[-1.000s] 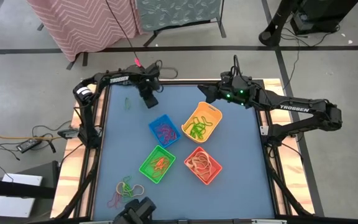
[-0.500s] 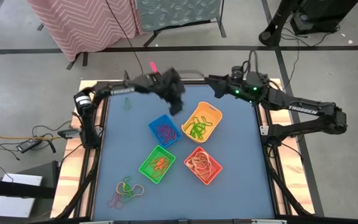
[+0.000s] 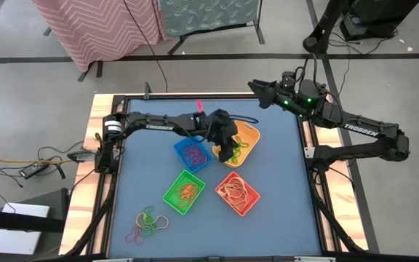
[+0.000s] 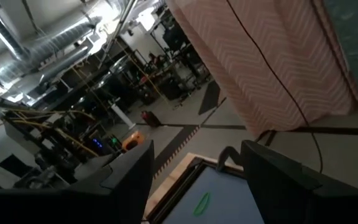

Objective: Sort rubber bands into baskets
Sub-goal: Put the green rubber band into the yellow bin

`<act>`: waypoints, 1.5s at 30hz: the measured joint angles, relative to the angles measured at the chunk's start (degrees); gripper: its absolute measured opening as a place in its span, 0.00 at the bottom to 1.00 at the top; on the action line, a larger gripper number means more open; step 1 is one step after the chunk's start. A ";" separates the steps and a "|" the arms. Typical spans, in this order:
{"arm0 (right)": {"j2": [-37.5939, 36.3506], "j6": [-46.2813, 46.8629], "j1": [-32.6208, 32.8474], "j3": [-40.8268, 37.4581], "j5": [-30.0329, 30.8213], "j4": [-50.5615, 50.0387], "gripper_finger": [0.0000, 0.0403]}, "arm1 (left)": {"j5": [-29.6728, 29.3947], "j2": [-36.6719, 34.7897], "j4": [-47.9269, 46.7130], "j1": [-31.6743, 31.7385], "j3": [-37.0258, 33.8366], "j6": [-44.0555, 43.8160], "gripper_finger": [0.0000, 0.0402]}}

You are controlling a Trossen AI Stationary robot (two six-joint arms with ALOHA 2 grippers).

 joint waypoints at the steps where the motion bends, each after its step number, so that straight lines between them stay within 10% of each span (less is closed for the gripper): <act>1: 0.03 0.00 0.03 0.00 -0.01 0.22 0.62 | -0.09 0.39 -0.28 0.02 0.00 -0.22 0.02; 13: -0.01 0.00 1.59 0.00 -1.17 -0.02 0.62 | -1.30 0.31 -3.73 1.46 0.66 -0.45 0.36; 27: -0.01 -0.39 1.57 0.00 -1.39 -0.09 0.62 | -5.28 -2.55 -35.34 11.10 5.68 4.24 0.65; 45: 0.03 -0.42 1.24 0.00 -1.53 -3.93 0.62 | -16.76 -27.24 -28.36 37.31 -34.90 -11.18 0.62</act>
